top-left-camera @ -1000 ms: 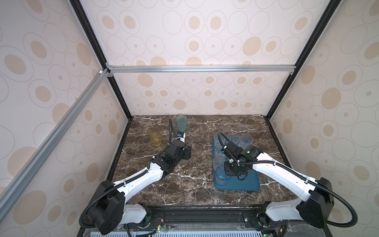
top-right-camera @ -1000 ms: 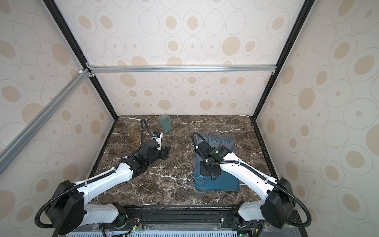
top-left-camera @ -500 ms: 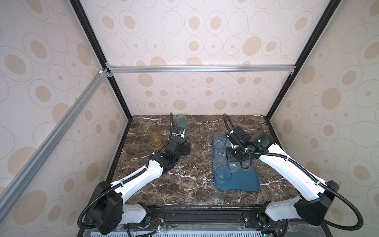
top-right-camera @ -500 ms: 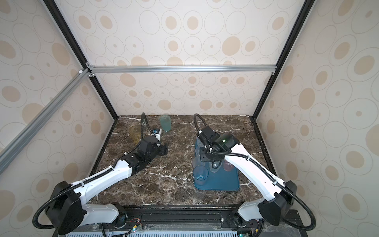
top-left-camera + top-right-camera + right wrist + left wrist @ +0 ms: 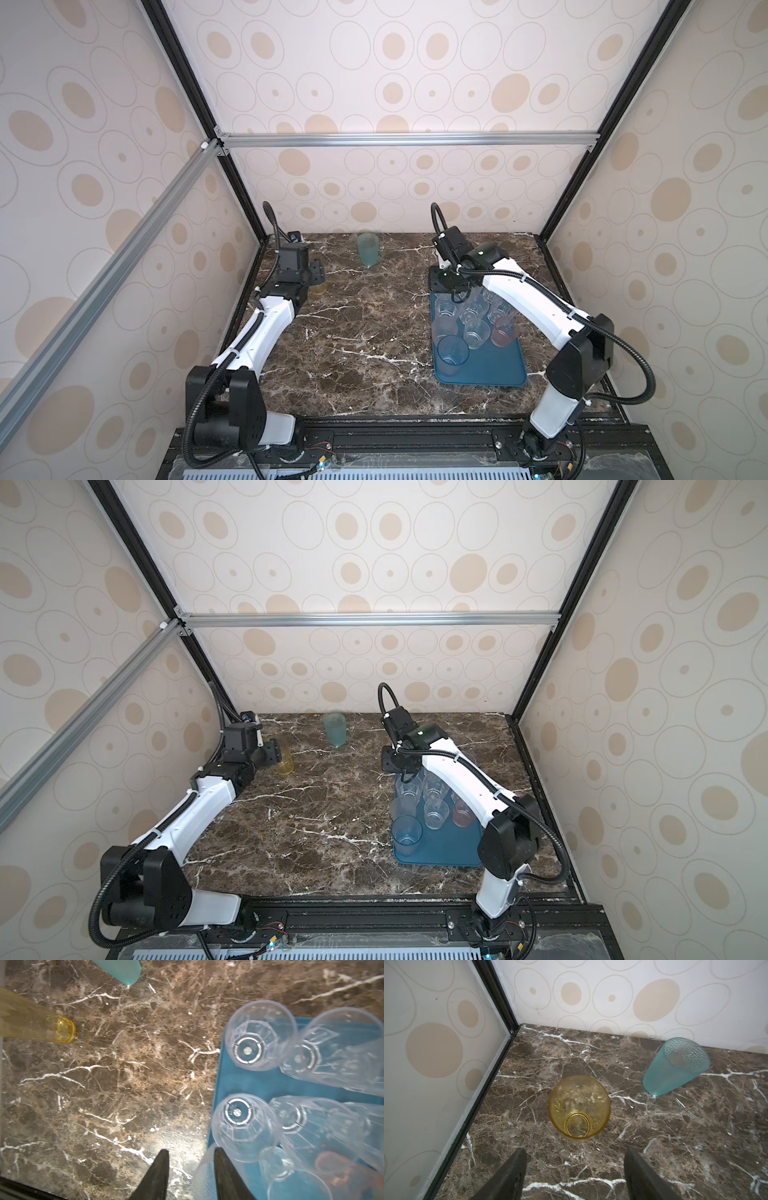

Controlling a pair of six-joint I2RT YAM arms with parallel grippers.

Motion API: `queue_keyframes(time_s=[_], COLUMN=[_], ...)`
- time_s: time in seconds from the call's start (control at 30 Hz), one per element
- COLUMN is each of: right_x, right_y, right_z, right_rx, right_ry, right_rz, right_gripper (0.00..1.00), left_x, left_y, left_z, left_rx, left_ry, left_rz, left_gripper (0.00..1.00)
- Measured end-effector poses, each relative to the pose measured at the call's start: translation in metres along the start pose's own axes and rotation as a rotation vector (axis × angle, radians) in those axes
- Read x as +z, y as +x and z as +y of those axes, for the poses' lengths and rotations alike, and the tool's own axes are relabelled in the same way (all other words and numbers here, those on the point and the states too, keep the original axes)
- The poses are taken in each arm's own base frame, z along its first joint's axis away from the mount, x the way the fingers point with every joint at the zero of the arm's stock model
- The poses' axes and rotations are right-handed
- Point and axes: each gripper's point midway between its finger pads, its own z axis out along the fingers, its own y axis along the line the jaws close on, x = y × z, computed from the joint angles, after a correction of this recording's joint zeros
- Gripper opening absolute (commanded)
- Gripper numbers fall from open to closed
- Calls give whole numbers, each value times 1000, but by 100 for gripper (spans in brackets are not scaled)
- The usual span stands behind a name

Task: Place the glasses into the tray
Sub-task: Pick up the glass from the top-left of the table.

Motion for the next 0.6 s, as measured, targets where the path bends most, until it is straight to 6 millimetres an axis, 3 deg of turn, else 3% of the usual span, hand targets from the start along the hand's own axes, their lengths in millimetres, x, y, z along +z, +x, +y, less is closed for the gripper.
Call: queue_keyframes(time_s=[0.23,0.6], right_x=[5,9], right_y=[-2,1], right_z=[16,19], right_rx=[-17,-23], right_ry=[-45,-53], right_rz=[9,16], right_gripper=[39,39], left_x=[47,91], left_y=[12,11], left_z=[14,14], left_rx=[-35,-30], left_ry=[22,28], left_rz=[143,212], left_gripper=[68,57])
